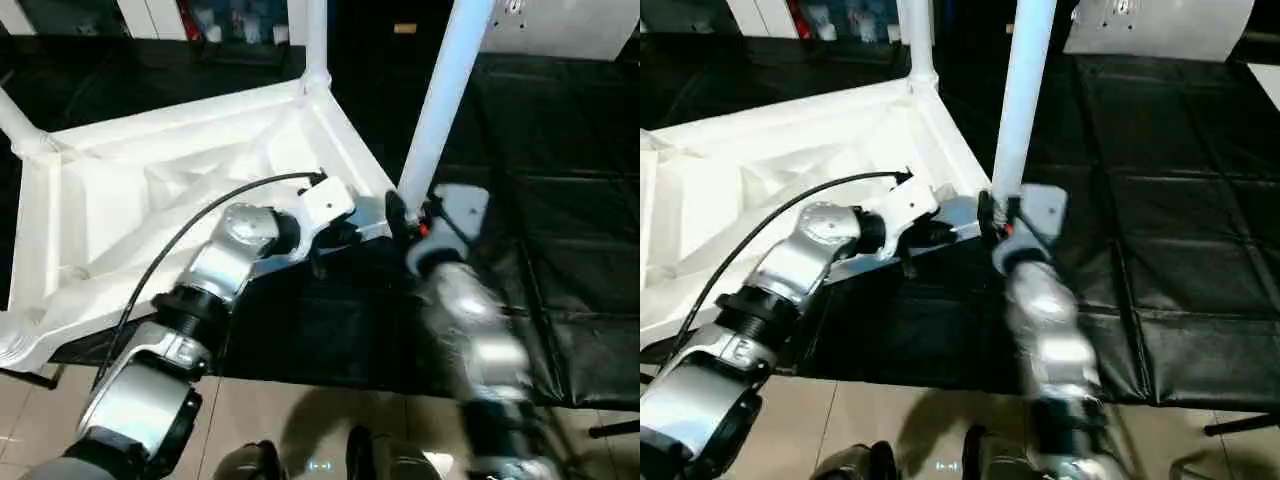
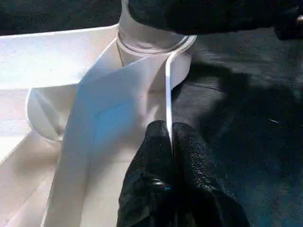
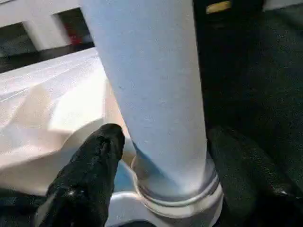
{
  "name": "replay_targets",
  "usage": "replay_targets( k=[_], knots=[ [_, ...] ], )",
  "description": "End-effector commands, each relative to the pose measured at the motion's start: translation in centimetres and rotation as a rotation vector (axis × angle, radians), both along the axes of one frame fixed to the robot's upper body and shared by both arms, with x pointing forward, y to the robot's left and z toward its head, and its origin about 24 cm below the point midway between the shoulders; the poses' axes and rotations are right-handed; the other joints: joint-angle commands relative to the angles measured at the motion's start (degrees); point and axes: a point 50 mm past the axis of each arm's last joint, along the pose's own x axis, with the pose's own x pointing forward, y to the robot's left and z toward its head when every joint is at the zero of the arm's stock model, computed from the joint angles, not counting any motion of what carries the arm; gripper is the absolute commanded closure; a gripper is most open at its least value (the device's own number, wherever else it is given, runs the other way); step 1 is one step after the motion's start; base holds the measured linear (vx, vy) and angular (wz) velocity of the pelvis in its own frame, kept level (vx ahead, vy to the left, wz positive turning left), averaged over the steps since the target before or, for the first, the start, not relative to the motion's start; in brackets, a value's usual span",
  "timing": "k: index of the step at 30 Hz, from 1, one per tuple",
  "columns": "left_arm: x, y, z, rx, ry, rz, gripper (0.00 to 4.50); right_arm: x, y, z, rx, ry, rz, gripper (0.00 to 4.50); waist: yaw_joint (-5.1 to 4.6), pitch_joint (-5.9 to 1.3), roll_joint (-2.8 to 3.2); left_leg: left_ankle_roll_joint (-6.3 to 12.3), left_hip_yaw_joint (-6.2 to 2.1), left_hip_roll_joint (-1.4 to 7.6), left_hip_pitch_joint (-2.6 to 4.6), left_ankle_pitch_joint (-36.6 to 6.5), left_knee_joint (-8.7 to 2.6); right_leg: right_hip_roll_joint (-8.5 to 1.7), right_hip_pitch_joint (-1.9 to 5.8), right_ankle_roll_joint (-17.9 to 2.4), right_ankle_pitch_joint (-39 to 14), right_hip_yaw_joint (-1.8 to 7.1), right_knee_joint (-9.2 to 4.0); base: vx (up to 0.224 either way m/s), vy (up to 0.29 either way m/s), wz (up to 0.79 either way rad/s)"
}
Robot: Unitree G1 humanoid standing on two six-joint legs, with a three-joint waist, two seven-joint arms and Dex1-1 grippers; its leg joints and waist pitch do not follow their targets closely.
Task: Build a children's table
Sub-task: Rotate leg to tighten
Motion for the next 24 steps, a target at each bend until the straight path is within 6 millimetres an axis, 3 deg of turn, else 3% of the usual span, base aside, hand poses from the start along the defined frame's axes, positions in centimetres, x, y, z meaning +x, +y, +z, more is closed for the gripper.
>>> replay_targets(
  k=[1, 4, 5, 6, 10, 14, 16, 17, 18, 19, 20, 22, 24],
  knots=[
    [-0.8, 0.1, -0.6, 0.014, 0.032, -0.078, 4.50, -0.6, -0.8, 0.9, -0.014, -0.047, 0.089, 1.02, 0.41, -4.87, -0.23, 15.68, -3.37, 6.87, 0.08, 4.75, -2.94, -8.49, 5.27, -11.34, 8.79, 6.02, -1.81, 0.000, 0.000, 0.00],
    [-1.2, 0.7, -1.0, 0.040, 0.052, -0.137, 4.50, -1.2, -2.3, 1.0, -0.106, -0.082, 0.169, 0.81, 0.74, -4.45, -0.27, 13.13, -3.22, 6.47, -0.06, 1.14, -2.98, -8.25, 5.27, -9.47, 0.42, 5.90, -3.05, 0.000, 0.000, 0.00],
    [-1.6, 1.2, -1.4, 0.067, 0.074, -0.179, 4.50, -1.9, -3.7, 1.0, -0.198, -0.107, 0.286, 0.70, 0.79, -4.31, -0.16, 12.46, -3.15, 6.50, 0.03, 0.28, -3.10, -8.24, 5.12, -9.18, -1.78, 5.95, -3.35, 0.000, 0.000, 0.00],
    [-1.6, 1.2, -1.4, 0.067, 0.075, -0.180, 4.50, -1.9, -3.7, 1.0, -0.201, -0.108, 0.290, 0.59, 1.10, -4.25, -0.29, 11.43, -3.08, 6.20, 0.04, -1.40, -3.00, -8.06, 5.38, -8.04, -5.86, 5.81, -3.94, 0.000, 0.000, 0.00],
    [-2.6, 2.3, -1.9, 0.119, 0.103, -0.350, 4.50, -3.2, -6.0, 1.1, -0.279, -0.038, 0.577, 0.22, 1.50, -4.12, -0.48, 11.15, -3.36, 6.31, 0.17, -2.53, -3.22, -7.74, 5.25, -5.82, -12.41, 5.66, -4.69, 0.000, 0.000, 0.00],
    [-2.9, 2.9, -1.9, 0.147, 0.122, -0.407, 4.50, -3.5, -6.2, 1.3, -0.295, -0.007, 0.715, 0.09, 1.93, -4.49, -0.49, 11.39, -3.48, 6.56, 0.40, -0.38, -3.10, -7.86, 5.07, -6.50, -10.01, 5.65, -4.39, 0.000, 0.000, 0.00],
    [-3.0, 3.1, -1.9, 0.158, 0.130, -0.428, 4.50, -3.7, -6.2, 1.4, -0.292, 0.010, 0.783, 0.09, 2.39, -4.72, -0.43, 12.92, -3.55, 6.79, 0.38, 1.77, -2.92, -7.78, 5.16, -7.30, -5.73, 5.65, -3.71, 0.000, 0.000, 0.00],
    [-3.1, 3.3, -1.9, 0.175, 0.142, -0.471, 4.50, -4.0, -6.2, 1.2, -0.287, 0.051, 0.890, 0.09, 2.60, -4.82, -0.34, 13.71, -3.57, 7.07, 0.62, 2.79, -2.82, -7.71, 4.85, -8.10, -3.11, 5.57, -3.28, 0.000, 0.000, 0.00],
    [-3.2, 3.5, -1.8, 0.200, 0.147, -0.524, 4.50, -4.1, -6.3, 0.9, -0.284, 0.097, 0.986, 0.25, 2.75, -4.94, -0.68, 14.79, -3.57, 7.02, 0.43, 3.37, -2.69, -7.71, 5.08, -8.35, -0.90, 5.53, -2.82, 0.000, 0.000, 0.00],
    [-3.2, 3.5, -1.8, 0.200, 0.147, -0.524, 4.50, -4.1, -6.3, 0.9, -0.284, 0.097, 0.986, 0.35, 2.87, -4.88, -0.58, 15.12, -3.54, 6.98, 0.38, 3.38, -2.65, -7.75, 5.00, -8.44, -0.50, 5.44, -2.76, 0.000, 0.000, 0.00],
    [-3.3, 3.5, -1.8, 0.206, 0.155, -0.546, 4.50, -4.0, -6.3, 0.8, -0.288, 0.120, 1.028, 0.46, 3.03, -4.75, -0.82, 15.03, -3.44, 7.13, 0.37, 2.78, -2.66, -7.91, 4.90, -8.10, -1.14, 5.48, -2.99, 0.000, 0.000, 0.00],
    [-3.4, 3.4, -1.8, 0.209, 0.163, -0.576, 4.50, -3.8, -6.3, 0.8, -0.283, 0.139, 1.065, 0.55, 3.45, -4.76, -0.85, 13.70, -3.36, 6.71, 0.27, 1.91, -2.71, -7.95, 5.11, -7.53, -4.09, 5.31, -3.35, 0.000, 0.000, 0.00],
    [-3.4, 3.4, -1.8, 0.211, 0.167, -0.591, 4.50, -3.6, -6.2, 0.8, -0.278, 0.144, 1.079, 0.80, 3.66, -4.82, -0.83, 13.14, -3.38, 6.86, 0.44, 2.28, -2.73, -7.77, 5.00, -7.34, -5.21, 5.32, -3.40, 0.000, 0.000, 0.00]
  ],
)
